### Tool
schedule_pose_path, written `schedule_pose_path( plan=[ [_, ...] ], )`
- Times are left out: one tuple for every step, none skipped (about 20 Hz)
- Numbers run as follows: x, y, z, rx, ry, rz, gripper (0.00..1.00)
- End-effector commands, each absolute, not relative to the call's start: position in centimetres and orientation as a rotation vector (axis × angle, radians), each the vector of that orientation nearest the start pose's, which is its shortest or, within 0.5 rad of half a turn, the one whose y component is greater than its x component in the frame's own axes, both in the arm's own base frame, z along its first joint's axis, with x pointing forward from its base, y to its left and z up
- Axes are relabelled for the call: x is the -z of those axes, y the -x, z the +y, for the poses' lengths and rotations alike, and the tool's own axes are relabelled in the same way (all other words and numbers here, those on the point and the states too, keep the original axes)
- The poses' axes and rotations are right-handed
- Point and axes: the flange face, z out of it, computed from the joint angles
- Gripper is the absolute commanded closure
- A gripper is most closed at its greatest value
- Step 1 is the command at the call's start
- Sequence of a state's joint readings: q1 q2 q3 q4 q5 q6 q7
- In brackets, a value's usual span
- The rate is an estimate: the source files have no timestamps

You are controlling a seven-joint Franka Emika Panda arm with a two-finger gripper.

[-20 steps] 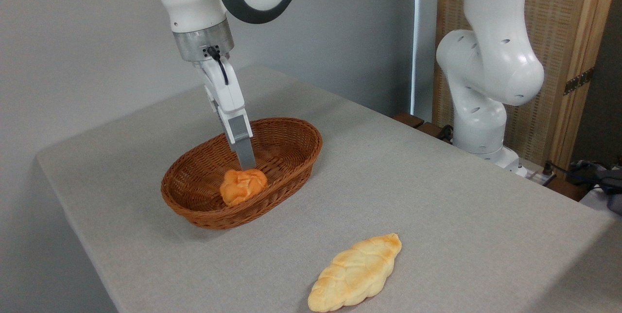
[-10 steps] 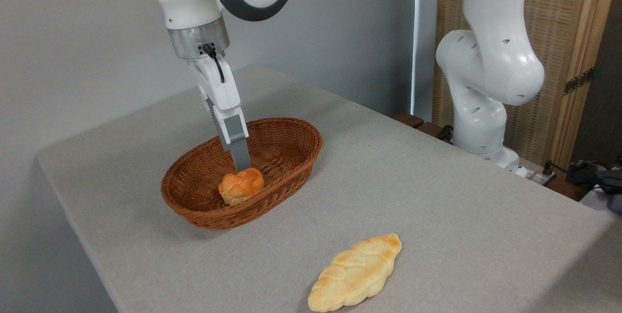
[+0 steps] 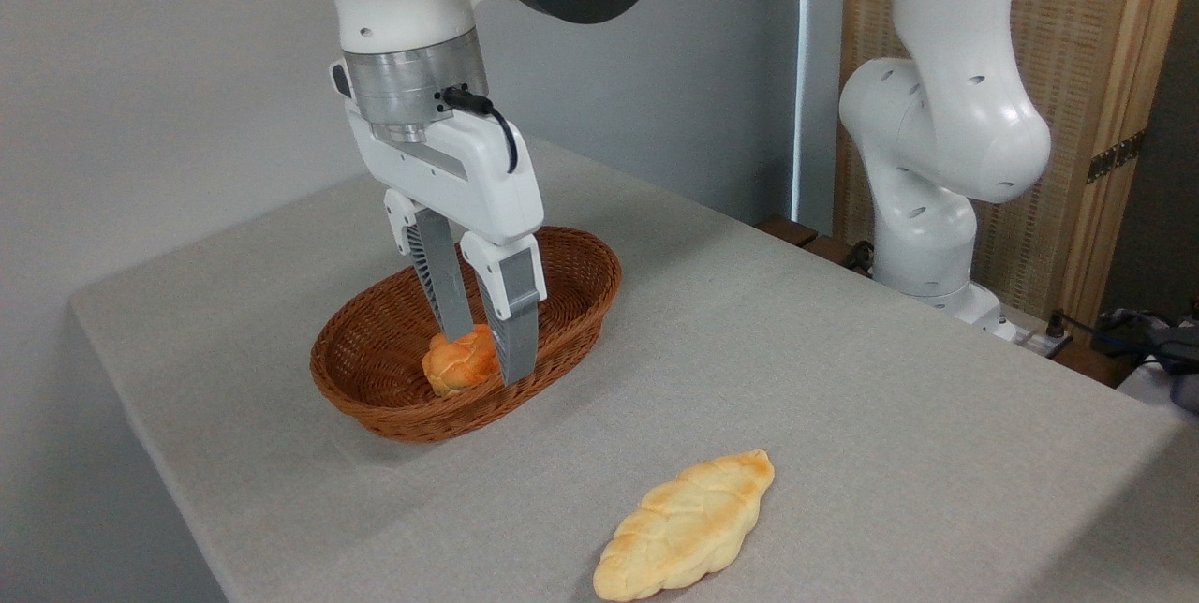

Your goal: Put bread into the basket

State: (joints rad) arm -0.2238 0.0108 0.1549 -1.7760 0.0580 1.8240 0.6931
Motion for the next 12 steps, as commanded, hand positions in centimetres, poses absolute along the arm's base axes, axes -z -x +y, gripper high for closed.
schedule_pose_path(
  plan=[
    [-54.9,-57.2,-3.5,0.024,2.867,1.149,0.0],
    [-55.0,-57.2,-3.1,0.034,2.886,1.141,0.0],
    [-55.1,-57.2,-2.6,0.044,2.909,1.123,0.0],
    [-55.0,-57.2,-2.5,0.043,2.918,1.124,0.0],
    [-55.0,-57.2,-2.5,0.043,2.919,1.121,0.0],
    [-54.9,-57.2,-2.5,0.041,2.92,1.119,0.0],
    [-54.9,-57.2,-2.5,0.041,2.92,1.119,0.0],
    [-55.0,-57.2,-2.4,0.043,2.919,1.119,0.0],
    [-55.2,-57.1,-2.4,0.048,2.918,1.121,0.0],
    [-55.2,-57.1,-1.8,0.05,2.922,1.108,0.0],
    [-55.3,-57.1,-1.6,0.053,2.924,1.103,0.0],
    [-55.4,-57.1,-1.6,0.056,2.926,1.101,0.0]
  ],
)
